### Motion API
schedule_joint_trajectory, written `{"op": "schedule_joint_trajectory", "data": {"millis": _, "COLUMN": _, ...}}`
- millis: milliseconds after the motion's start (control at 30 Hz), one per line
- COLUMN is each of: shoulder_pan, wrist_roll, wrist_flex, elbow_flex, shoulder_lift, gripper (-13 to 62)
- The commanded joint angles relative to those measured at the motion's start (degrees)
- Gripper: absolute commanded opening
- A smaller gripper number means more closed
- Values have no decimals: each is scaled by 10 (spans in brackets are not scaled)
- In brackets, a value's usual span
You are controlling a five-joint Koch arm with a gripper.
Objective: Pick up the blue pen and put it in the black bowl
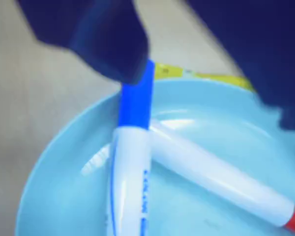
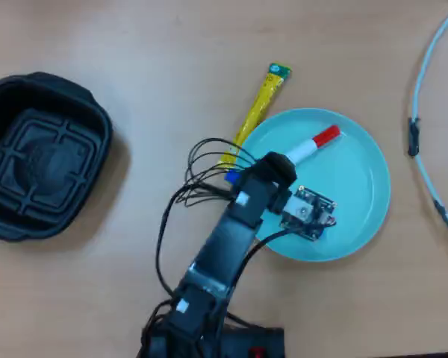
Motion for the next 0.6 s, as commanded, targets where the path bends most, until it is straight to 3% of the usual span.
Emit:
{"op": "schedule_joint_trajectory", "data": {"millis": 0, "shoulder_pan": 12, "wrist_roll": 18, "wrist_flex": 23, "elbow_flex": -6, "shoulder_lift": -12, "gripper": 316}}
{"op": "schedule_joint_trajectory", "data": {"millis": 567, "shoulder_pan": 4, "wrist_roll": 28, "wrist_flex": 21, "elbow_flex": 66, "shoulder_lift": -167, "gripper": 316}}
